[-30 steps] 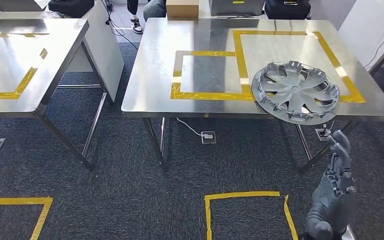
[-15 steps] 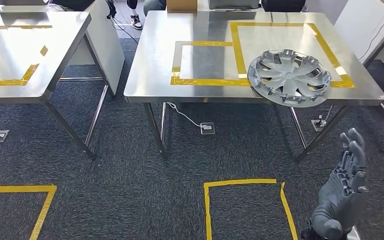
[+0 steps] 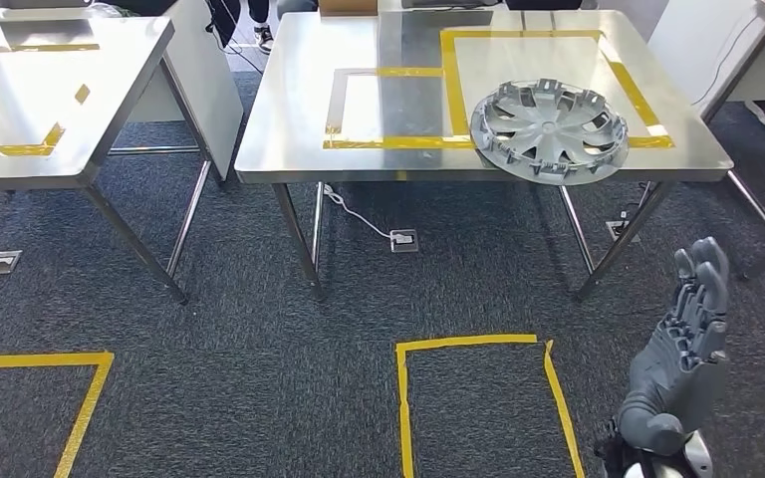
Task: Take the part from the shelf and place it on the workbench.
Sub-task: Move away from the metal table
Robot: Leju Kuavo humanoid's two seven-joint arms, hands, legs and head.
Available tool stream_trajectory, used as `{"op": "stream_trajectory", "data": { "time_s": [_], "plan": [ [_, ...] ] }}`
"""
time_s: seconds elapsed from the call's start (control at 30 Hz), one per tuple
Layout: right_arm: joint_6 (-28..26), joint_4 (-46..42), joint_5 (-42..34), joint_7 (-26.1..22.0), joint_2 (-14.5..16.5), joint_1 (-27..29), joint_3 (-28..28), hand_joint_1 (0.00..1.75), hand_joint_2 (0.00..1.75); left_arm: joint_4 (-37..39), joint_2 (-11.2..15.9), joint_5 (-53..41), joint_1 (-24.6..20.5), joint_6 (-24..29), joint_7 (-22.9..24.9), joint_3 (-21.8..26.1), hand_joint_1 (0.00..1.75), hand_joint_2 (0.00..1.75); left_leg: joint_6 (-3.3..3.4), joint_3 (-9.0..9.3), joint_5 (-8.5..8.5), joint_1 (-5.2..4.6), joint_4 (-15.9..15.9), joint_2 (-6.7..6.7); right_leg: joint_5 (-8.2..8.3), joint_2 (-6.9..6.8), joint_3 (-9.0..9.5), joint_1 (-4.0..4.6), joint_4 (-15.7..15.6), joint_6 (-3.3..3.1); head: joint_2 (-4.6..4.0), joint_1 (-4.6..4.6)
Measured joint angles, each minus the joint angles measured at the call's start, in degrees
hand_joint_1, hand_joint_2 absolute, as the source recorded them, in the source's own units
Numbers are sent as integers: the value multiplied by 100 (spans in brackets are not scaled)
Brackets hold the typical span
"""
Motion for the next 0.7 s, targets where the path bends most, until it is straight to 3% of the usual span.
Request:
{"op": "stream_trajectory", "data": {
  "time_s": [0.07, 0.13, 0.2, 0.27, 0.3, 0.33, 0.37, 0.4, 0.43, 0.5, 0.53, 0.57, 0.63, 0.7],
  "plan": [
    [-15, -1, 56, 0, -8, 25, 3, 0, 0, -2, -3, -4, -11, 2, -23, -2, 0, 0, 19, 32, 26, -28, -166, 0, 89, -19, -4, -22, -32, 69, 0, -13],
    [-22, -4, 120, 0, -8, 91, 11, 0, 0, 1, -12, -7, -7, 0, -51, -3, 0, 0, 76, -47, 153, -8, -231, 18, 6, -8, -55, -31, 24, 127, 0, -37],
    [-53, -8, 165, 0, -8, 153, 25, 0, 0, 2, -18, -9, -1, -4, -61, -3, 0, 0, 128, -184, 299, 24, -262, 42, -473, 15, -203, -41, 429, 178, 0, -7],
    [-106, -8, 189, 0, -8, 181, 37, 0, 0, 2, -29, -14, 4, -9, -62, -3, 0, 0, 144, -357, 428, 31, -244, 51, -979, 22, -368, -61, 1118, 232, 0, 36],
    [-132, -8, 192, 0, -8, 187, 40, 0, 0, 3, -36, -24, 6, -11, -60, -3, 0, 0, 134, -447, 491, 36, -223, 57, -1046, 22, -392, -74, 1381, 259, 0, 51],
    [-156, -8, 194, 0, -8, 190, 42, 0, 0, 3, -46, -35, 9, -11, -56, -4, 0, 0, 116, -548, 548, 49, -191, 62, -975, 21, -343, -87, 1498, 285, 0, 62],
    [-185, -8, 199, 0, -8, 191, 43, 0, 0, 4, -54, -48, 11, -11, -53, -7, 0, 0, 90, -657, 599, 69, -143, 66, -804, 21, -198, -103, 1418, 312, 0, 74],
    [-217, -8, 215, 0, -8, 190, 43, 0, 0, 5, -60, -60, 12, -9, -51, -10, 0, 0, 59, -769, 640, 91, -78, 68, -632, 20, 39, -124, 1158, 343, 0, 86],
    [-251, -7, 249, 0, -7, 189, 43, 0, 0, 4, -61, -66, 13, -3, -56, -17, 0, 0, 22, -876, 668, 106, -7, 66, -583, 23, 324, -134, 784, 373, 0, 111],
    [-301, -7, 386, 0, 8, 205, 37, 0, 0, 0, -61, -78, 14, 23, -89, -37, 0, 0, -51, -1007, 704, 108, 118, 56, -697, 34, 713, -127, 188, 309, 0, 161],
    [-311, -7, 477, 0, 27, 221, 33, 0, 0, -2, -60, -85, 14, 40, -109, -48, 0, 0, -89, -1031, 723, 104, 145, 51, -790, 41, 766, -109, 67, 243, 0, 172],
    [-307, -9, 569, 0, 58, 240, 29, 0, 0, -2, -63, -92, 16, 54, -127, -58, 0, 0, -127, -1034, 751, 106, 149, 49, -792, 43, 743, -97, 51, 155, 0, 171],
    [-255, -13, 719, 0, 154, 250, 27, 0, 0, -2, -62, -95, 26, 68, -143, -72, 0, 0, -204, -1071, 718, 127, 186, 43, -725, 37, 670, -97, 51, 45, 0, 159],
    [-202, -17, 795, 0, 254, 243, 27, 0, 0, -1, -67, -91, 37, 69, -145, -78, 0, 0, -263, -1203, 347, 144, 525, 28, -616, 30, 570, -106, 45, -33, 0, 135]
  ]
}}
